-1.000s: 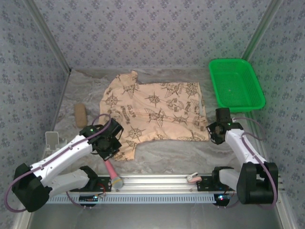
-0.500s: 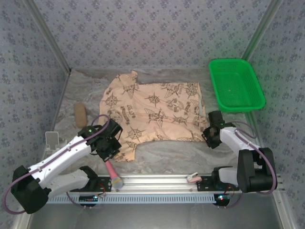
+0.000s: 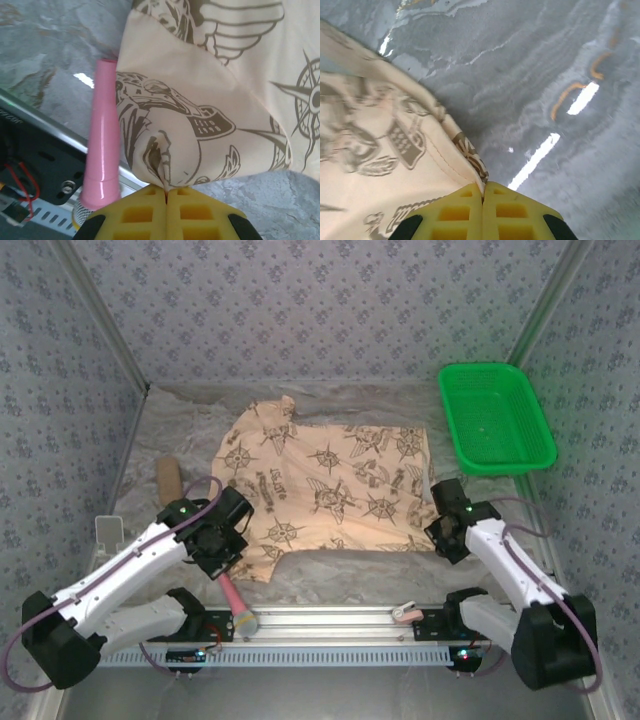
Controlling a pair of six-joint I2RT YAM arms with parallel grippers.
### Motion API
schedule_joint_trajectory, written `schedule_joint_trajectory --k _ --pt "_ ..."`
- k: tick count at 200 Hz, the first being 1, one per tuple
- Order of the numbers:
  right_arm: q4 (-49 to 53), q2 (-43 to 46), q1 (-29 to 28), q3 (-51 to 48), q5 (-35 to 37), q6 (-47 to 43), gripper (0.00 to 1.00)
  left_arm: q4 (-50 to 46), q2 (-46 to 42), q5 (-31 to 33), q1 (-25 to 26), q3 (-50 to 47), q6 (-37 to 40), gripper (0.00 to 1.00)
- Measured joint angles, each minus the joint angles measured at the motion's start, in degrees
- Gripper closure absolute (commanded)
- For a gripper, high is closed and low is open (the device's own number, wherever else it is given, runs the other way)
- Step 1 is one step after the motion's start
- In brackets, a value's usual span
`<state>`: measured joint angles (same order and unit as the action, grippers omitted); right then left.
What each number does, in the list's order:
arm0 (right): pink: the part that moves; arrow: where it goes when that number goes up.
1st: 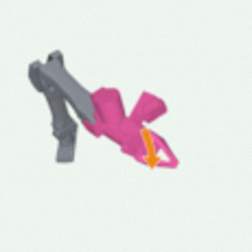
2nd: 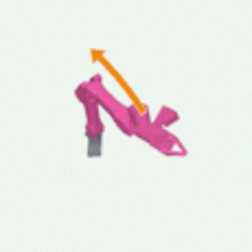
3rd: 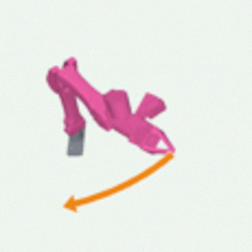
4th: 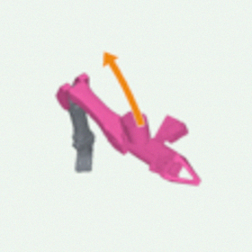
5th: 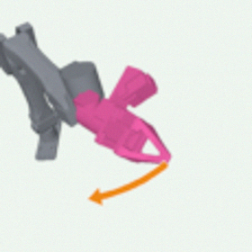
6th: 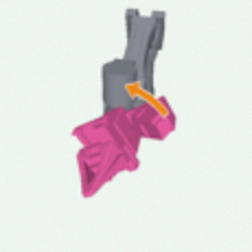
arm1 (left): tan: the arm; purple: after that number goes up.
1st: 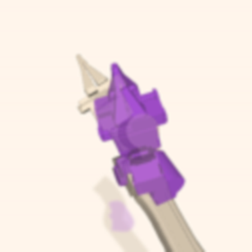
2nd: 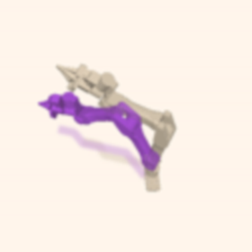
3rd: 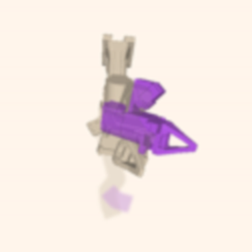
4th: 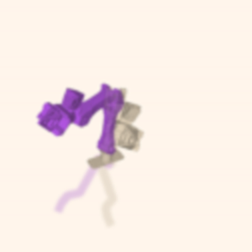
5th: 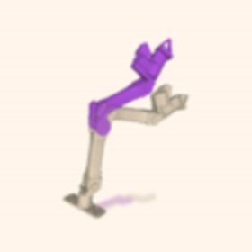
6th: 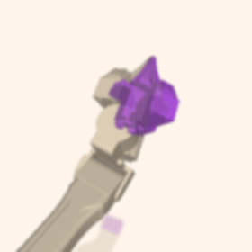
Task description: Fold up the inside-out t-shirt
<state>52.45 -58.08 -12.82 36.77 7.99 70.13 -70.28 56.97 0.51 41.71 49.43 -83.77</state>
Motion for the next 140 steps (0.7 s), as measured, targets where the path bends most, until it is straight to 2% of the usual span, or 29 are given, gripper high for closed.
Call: schedule_joint_trajectory --k 24,58,73,100,105,111,114,117,122,127,140 --pt "4.2 -0.3 -0.3 6.6 0.3 0.6 1.0 -5.0 0.1 6.5 0.3 5.7 -1.7 1.0" --pt "4.3 -7.9 -0.3 15.2 -0.1 3.0 1.0 -7.5 5.4 16.1 -1.4 16.5 0.3 1.0" --pt "3.9 -12.4 0.3 16.9 -0.4 4.2 1.0 -6.1 9.5 17.6 -4.8 20.1 3.0 1.0" --pt "0.5 -20.3 1.7 18.9 -1.8 6.5 1.0 0.1 15.1 16.4 -12.9 21.0 9.0 1.0" --pt "-0.1 -22.0 2.1 19.6 -2.3 6.9 1.0 1.4 16.2 16.0 -14.3 21.0 10.1 0.91" --pt "-1.0 -24.0 2.7 20.5 -2.7 7.1 1.0 3.3 17.7 15.4 -15.8 21.0 11.6 0.71" --pt "-1.5 -25.1 2.9 21.0 -2.7 7.2 0.98 4.5 18.5 15.2 -16.4 21.0 12.6 0.53" --pt "-2.1 -26.4 3.2 21.7 -2.9 7.4 0.89 5.5 19.3 15.0 -17.0 21.0 13.4 0.36" --pt "-2.9 -28.2 3.7 22.6 -2.8 7.6 0.83 7.6 21.0 14.5 -18.1 21.0 15.0 0.18" --pt "-3.7 -29.9 4.0 23.5 -2.6 8.1 0.8 9.9 22.7 14.0 -19.2 21.1 16.5 0.13" --pt "-5.9 -33.3 5.0 24.9 -2.3 8.4 0.68 15.0 28.2 12.0 -21.7 22.1 21.5 0.09"
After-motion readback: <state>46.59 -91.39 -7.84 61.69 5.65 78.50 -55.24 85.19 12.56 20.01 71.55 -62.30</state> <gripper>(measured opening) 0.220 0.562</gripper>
